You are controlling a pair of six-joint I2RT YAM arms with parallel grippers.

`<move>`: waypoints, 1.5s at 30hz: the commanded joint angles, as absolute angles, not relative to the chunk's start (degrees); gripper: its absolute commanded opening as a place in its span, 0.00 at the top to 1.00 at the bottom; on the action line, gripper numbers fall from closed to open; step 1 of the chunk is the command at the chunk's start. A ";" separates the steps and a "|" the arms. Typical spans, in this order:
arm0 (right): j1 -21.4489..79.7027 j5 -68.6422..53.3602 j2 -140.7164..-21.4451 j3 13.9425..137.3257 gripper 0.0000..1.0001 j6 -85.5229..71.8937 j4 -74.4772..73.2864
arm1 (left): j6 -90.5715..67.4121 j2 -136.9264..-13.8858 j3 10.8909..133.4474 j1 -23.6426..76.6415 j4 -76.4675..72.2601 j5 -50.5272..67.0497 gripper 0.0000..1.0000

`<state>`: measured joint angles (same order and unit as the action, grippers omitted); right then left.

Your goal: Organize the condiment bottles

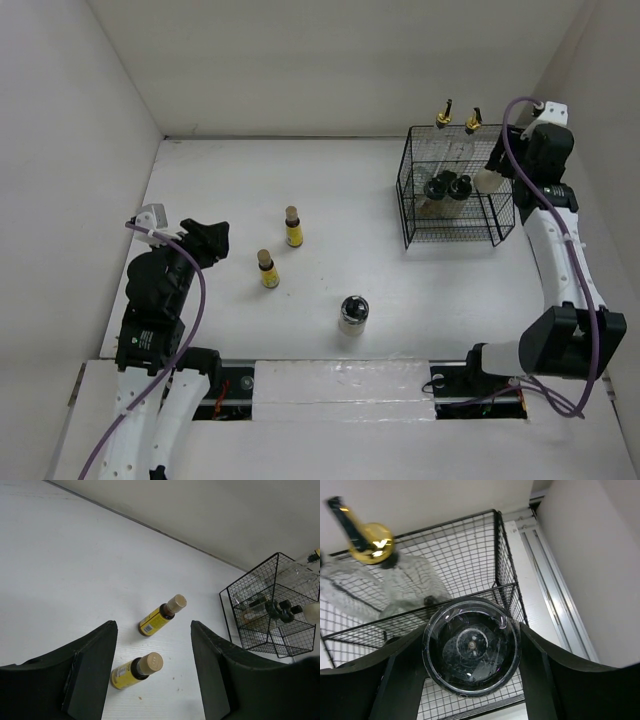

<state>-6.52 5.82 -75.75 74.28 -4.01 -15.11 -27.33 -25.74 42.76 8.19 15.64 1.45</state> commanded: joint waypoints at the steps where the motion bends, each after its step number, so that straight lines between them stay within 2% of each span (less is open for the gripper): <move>1: -9.22 1.58 -75.75 77.61 0.63 -5.71 -8.53 | -26.81 -26.71 42.89 8.35 13.36 1.58 0.44; 6: -9.23 1.05 -77.61 78.40 0.63 -6.76 -6.51 | -26.81 -26.72 42.89 8.88 13.36 2.11 0.44; 25: -8.09 11.42 -87.01 73.13 0.62 -6.77 -1.76 | -26.81 -26.81 42.89 8.88 13.36 1.58 0.44; 30: -7.56 12.74 -90.79 71.89 0.55 -6.77 -1.23 | -26.81 -26.81 42.89 8.88 13.36 1.06 0.42; 34: -7.03 12.74 -91.85 71.37 0.42 -7.29 -1.23 | -26.81 -27.33 42.89 8.88 13.36 1.05 0.40; 35: -7.03 12.74 -91.85 71.37 0.33 -7.29 -1.23 | -26.81 -27.33 42.89 8.88 13.36 1.05 0.37; 40: -7.03 11.43 -86.58 72.06 0.15 -7.91 -1.23 | -26.81 -27.25 42.89 8.88 13.36 1.05 0.33; 44: -5.02 10.72 -77.64 71.38 0.15 -7.91 -1.85 | -26.81 -26.63 42.89 8.88 13.36 0.53 0.33; 45: -4.14 10.72 -75.78 70.67 0.20 -7.91 -1.85 | -26.81 -26.63 42.89 8.88 13.36 0.53 0.33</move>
<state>-6.57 11.35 -83.96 70.32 -7.33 -6.55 -27.33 -26.83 42.76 8.62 15.64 1.06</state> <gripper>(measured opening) 0.817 0.670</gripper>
